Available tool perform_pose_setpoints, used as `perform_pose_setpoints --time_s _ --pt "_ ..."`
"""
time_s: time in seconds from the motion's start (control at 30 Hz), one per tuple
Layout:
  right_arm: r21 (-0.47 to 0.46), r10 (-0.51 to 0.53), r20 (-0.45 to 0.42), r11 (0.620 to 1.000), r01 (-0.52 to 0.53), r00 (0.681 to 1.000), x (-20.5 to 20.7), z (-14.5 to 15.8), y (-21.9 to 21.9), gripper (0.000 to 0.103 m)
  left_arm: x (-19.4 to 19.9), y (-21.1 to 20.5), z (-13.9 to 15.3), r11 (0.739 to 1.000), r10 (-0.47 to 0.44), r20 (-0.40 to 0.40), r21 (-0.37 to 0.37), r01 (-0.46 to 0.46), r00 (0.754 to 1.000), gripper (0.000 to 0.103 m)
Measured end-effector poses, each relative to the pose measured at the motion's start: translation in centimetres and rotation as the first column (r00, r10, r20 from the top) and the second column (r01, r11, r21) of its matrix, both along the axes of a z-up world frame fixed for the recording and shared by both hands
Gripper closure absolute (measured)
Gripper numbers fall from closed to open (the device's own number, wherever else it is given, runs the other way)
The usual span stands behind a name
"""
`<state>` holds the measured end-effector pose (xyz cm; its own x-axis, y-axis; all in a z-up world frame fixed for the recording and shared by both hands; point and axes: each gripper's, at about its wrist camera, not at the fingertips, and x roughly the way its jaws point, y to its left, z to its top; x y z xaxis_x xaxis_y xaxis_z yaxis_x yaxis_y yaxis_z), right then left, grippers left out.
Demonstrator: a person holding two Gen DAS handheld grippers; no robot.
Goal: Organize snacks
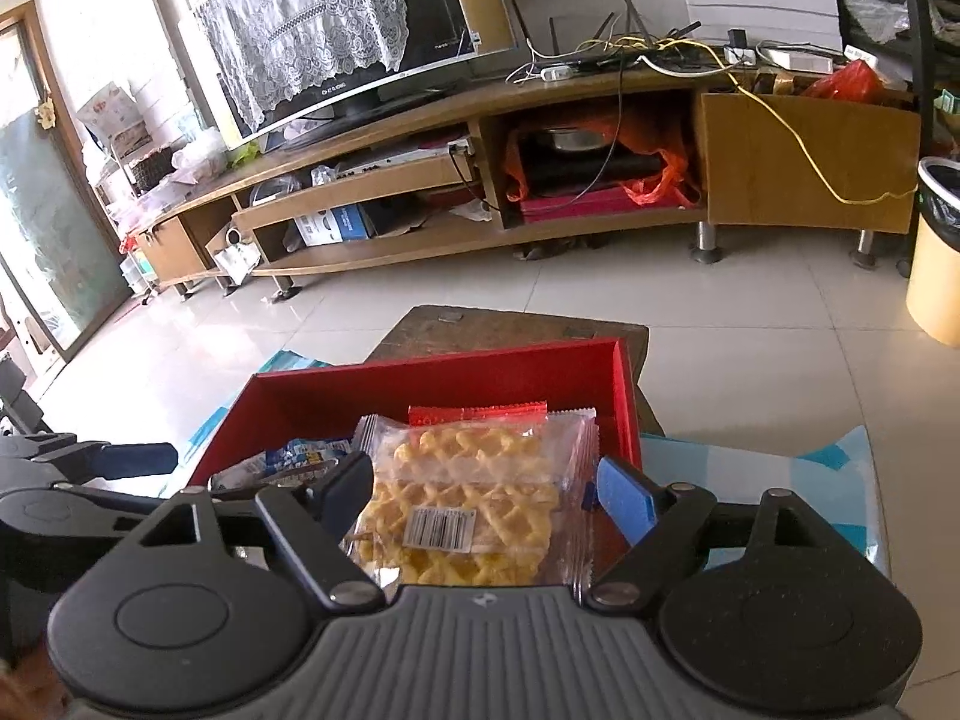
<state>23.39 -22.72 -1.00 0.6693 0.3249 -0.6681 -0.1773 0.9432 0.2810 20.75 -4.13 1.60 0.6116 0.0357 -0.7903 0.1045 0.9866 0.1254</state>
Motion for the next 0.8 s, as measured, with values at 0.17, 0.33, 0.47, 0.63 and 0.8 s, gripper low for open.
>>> perform_pose_setpoints --time_s 0.17,0.33,0.47,0.63,0.8 --pt "-0.003 0.001 -0.014 1.000 -0.001 1.000 -1.0 0.1 0.0 0.022 -0.9 0.1 0.2 1.000 0.006 -0.009 -0.018 -0.006 1.000 0.011" --pt "-0.019 0.008 -0.027 1.000 -0.008 1.000 -2.5 0.0 0.1 0.022 -2.3 -0.2 0.3 1.000 0.008 -0.007 -0.025 -0.008 1.000 0.007" --pt "-0.013 0.001 -0.034 1.000 -0.001 0.999 -3.8 0.1 -0.4 0.022 -3.5 -0.4 0.3 1.000 0.002 -0.008 -0.022 -0.002 1.000 0.006" --pt "-0.003 -0.006 -0.035 1.000 0.006 0.999 -5.2 0.4 -0.7 0.022 -4.7 -0.3 0.7 0.999 0.007 -0.007 -0.035 -0.007 1.000 0.004" --pt "0.008 -0.018 -0.029 1.000 0.018 0.999 -7.0 0.7 -0.7 0.022 -6.3 -0.5 1.1 0.999 -0.003 0.005 -0.039 0.004 1.000 0.001"
